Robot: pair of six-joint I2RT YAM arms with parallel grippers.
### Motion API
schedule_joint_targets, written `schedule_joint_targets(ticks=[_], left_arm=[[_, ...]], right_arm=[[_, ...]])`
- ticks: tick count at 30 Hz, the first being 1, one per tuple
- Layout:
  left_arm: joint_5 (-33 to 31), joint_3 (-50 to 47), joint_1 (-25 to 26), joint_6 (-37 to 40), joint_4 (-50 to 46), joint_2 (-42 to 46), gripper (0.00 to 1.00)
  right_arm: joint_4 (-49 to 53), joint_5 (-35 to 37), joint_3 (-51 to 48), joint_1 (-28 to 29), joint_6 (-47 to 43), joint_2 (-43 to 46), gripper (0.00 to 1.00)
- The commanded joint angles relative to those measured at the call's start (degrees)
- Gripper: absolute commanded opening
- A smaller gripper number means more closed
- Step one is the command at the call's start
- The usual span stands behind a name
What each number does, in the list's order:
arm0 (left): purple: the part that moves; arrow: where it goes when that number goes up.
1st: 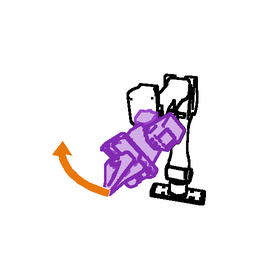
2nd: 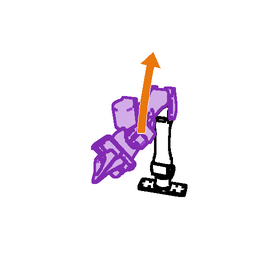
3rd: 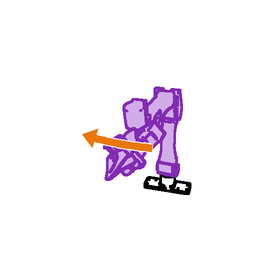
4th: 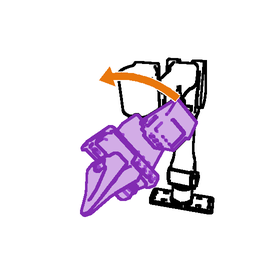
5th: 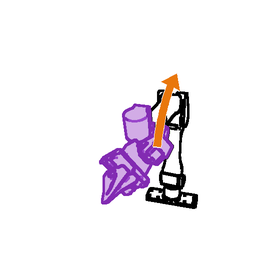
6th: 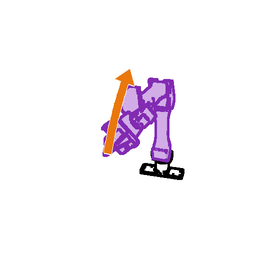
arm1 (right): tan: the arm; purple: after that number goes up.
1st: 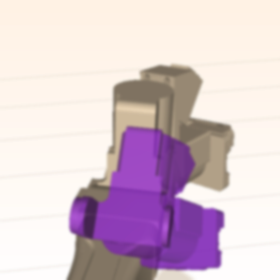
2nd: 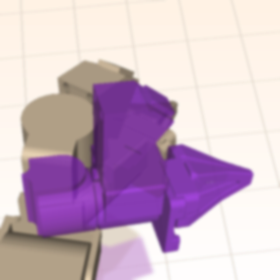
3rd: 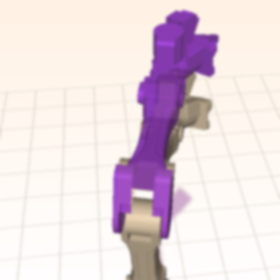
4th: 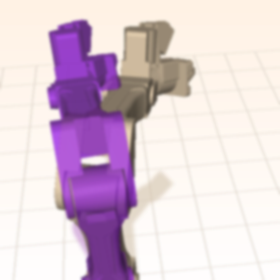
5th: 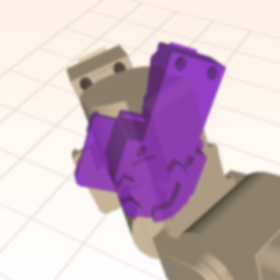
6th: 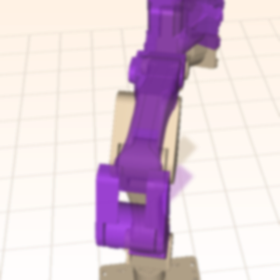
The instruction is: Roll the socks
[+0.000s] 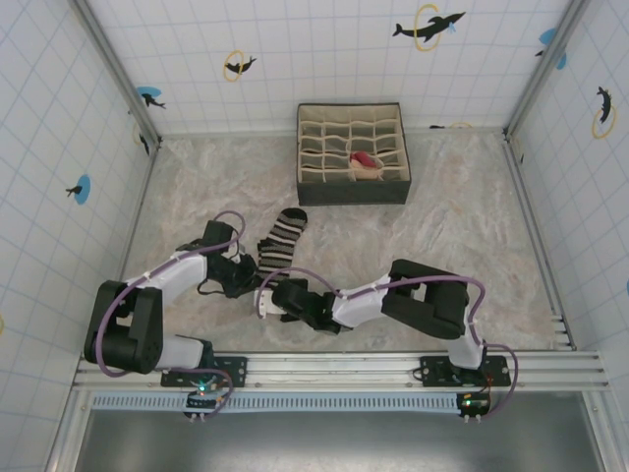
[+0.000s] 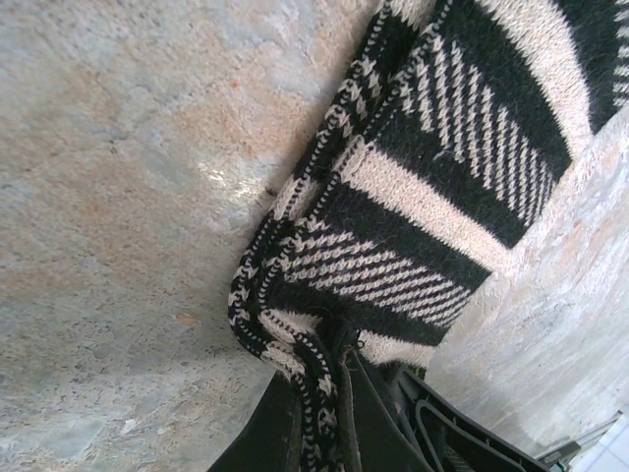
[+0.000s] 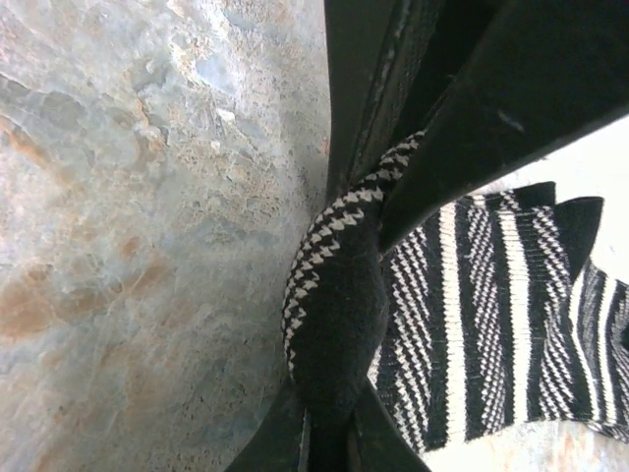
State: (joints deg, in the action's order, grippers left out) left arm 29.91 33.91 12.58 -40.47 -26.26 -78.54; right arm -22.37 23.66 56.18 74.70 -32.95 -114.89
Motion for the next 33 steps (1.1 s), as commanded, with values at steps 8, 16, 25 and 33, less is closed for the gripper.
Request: schedule_joint_targets(ticks=[8,16,25,33], left_arm=[[-4.06,0.81,-1.24,-2.09,-1.09,3.98,0.26],[-9.46,0.18,-2.1,-3.64,-1.91,6.38,0.59],[-13.06,1.11,-5.55,-3.21,-2.39,9.53,0.6],[-7.27,-3.85,-5.62,-6.5,7.9,12.23,0.58]], right_arm=[[15.19,-12.4,7.55,-5.19,9.97,-2.19,0.0],[30.53,-24.51,17.42,-10.15,18.03,-7.3,0.0],[38.41,-40.98,24.9,-16.48,27.06,-11.65,0.0],[39.33,-58.03,28.2,-22.15,39.14,-15.67,0.0]])
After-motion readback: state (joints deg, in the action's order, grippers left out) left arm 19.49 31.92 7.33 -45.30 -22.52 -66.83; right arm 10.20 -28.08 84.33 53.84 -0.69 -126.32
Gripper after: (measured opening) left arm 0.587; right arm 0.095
